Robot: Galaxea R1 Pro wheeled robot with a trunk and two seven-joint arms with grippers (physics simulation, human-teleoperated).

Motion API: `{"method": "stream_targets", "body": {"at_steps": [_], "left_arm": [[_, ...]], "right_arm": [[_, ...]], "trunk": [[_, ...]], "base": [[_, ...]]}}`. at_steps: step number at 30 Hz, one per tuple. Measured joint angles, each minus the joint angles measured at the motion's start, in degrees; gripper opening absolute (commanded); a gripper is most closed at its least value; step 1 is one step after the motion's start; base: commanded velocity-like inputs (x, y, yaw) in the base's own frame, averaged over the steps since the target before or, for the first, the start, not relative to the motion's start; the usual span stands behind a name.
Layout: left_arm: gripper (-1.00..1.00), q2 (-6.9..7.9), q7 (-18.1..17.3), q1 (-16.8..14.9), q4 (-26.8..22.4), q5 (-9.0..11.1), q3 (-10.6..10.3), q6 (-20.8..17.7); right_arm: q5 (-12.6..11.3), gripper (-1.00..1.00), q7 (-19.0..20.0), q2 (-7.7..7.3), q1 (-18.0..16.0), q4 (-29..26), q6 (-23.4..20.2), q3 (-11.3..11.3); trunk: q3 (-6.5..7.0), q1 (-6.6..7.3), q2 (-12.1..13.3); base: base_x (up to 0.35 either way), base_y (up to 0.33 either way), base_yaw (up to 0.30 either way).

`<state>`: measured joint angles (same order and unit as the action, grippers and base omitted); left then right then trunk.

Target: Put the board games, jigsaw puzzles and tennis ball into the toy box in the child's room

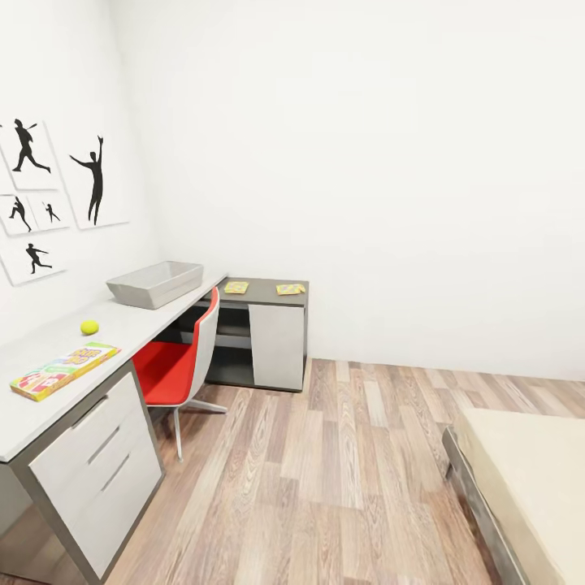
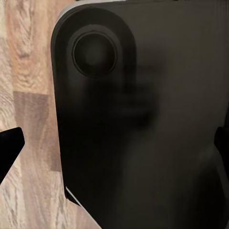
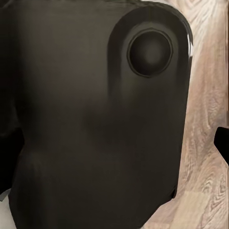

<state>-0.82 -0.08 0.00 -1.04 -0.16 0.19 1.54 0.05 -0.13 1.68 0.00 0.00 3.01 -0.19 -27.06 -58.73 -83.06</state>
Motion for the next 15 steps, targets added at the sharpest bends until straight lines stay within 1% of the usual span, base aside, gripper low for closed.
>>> {"method": "stream_targets", "body": {"at_steps": [4, 9, 15], "left_arm": [[1.0, 0.18, 0.0, 0.0, -0.3, 0.0, -0.1, 0.1], [1.0, 0.58, 0.0, 0.0, -2.7, 0.0, 0.1, 0.8], [1.0, 0.65, 0.0, 0.0, -3.5, 0.0, 0.1, 1.1]], "right_arm": [[0.2, 1.0, 0.0, -0.75, 0.0, 0.0, 3.0, 0.1], [0.1, 1.0, 0.0, -0.9, 0.0, 0.0, 5.4, 0.1], [0.0, 1.0, 0.0, -0.88, 0.0, 0.0, 6.2, 0.0]], "trunk": [[0.0, 0.0, 0.0], [0.0, 0.0, 0.0], [1.07, 1.31, 2.4]], "base": [[0.0, 0.0, 0.0], [0.0, 0.0, 0.0], [0.0, 0.0, 0.0]]}}
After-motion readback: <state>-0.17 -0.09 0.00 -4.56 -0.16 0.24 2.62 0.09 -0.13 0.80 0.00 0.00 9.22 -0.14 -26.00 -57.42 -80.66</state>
